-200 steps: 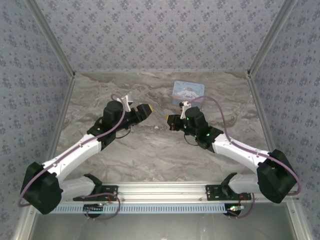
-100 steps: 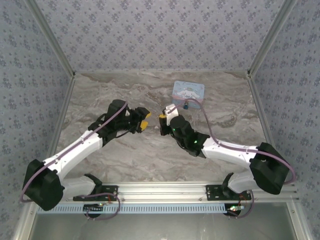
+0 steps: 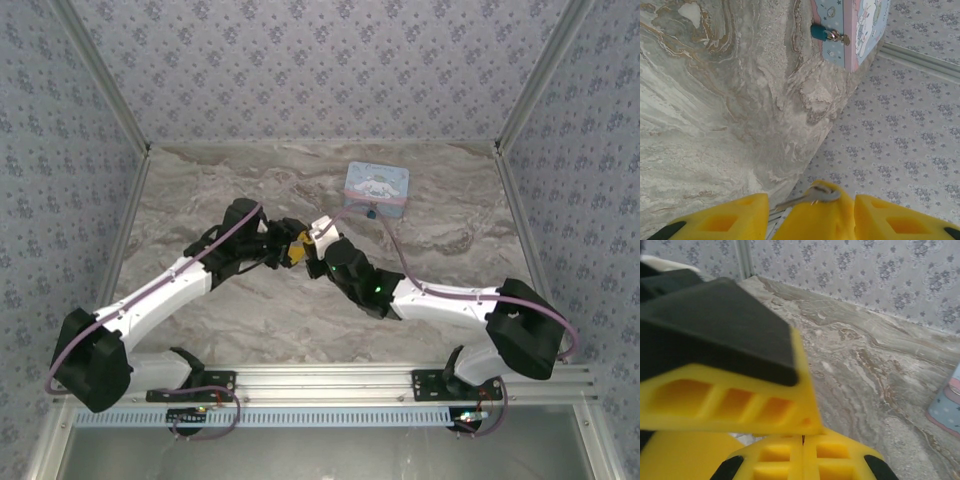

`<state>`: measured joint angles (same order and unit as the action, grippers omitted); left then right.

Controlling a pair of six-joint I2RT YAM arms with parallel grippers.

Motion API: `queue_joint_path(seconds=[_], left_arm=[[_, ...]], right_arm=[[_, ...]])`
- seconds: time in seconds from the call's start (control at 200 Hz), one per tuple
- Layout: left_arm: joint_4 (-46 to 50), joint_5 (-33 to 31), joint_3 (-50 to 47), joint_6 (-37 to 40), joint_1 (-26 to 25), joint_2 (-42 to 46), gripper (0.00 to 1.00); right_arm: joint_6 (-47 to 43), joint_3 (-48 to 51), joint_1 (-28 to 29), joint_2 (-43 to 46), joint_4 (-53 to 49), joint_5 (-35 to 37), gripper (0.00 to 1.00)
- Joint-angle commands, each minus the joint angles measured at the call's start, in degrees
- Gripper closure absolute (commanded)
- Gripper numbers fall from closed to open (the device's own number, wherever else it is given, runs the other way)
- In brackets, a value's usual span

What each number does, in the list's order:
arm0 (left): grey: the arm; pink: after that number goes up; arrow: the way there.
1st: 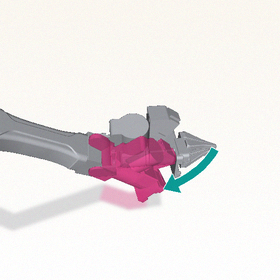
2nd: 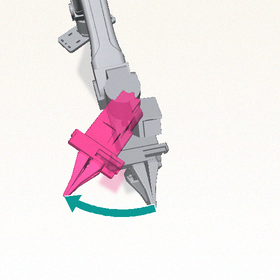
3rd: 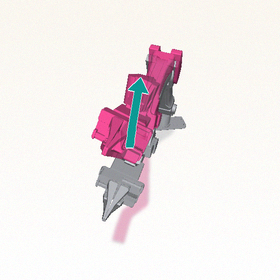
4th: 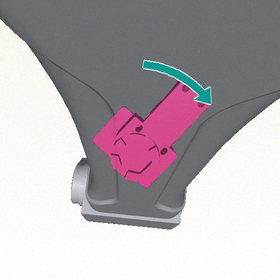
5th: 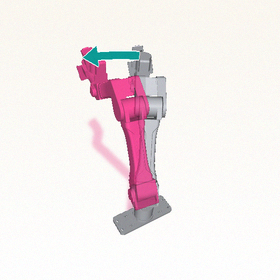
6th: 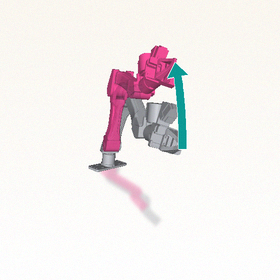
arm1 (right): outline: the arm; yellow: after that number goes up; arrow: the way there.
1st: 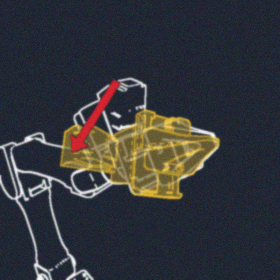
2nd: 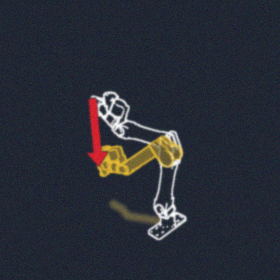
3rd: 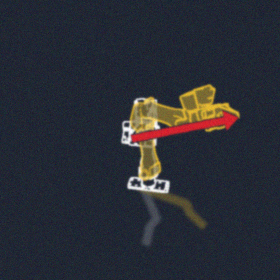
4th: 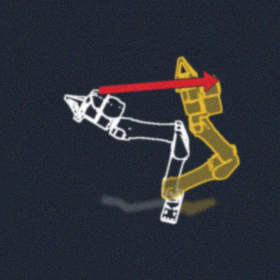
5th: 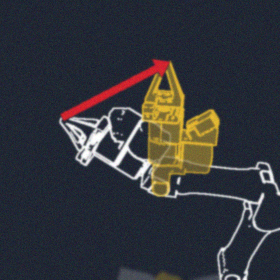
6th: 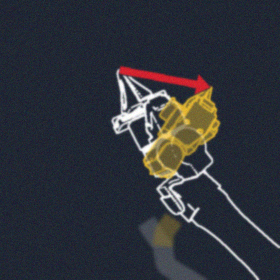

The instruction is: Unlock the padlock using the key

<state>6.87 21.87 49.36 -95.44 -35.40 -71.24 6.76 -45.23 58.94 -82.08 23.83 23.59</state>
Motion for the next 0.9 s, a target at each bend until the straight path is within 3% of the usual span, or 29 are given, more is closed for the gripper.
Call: queue_joint_path(seconds=[0.0,0.27,0.894], left_arm=[[7.92,-6.91,-1.69,-26.83,-0.24,1.84,0.53],[7.83,-10.29,-4.78,-30.03,-0.26,4.78,0.56],[7.01,-11.02,-6.32,-31.10,-0.26,5.59,0.63]], right_arm=[[-0.29,-0.70,0.61,-0.30,2.16,0.74,1.00],[0.03,0.81,1.32,0.44,2.22,1.45,1.00],[0.35,2.36,2.50,1.55,2.24,2.39,1.00]])
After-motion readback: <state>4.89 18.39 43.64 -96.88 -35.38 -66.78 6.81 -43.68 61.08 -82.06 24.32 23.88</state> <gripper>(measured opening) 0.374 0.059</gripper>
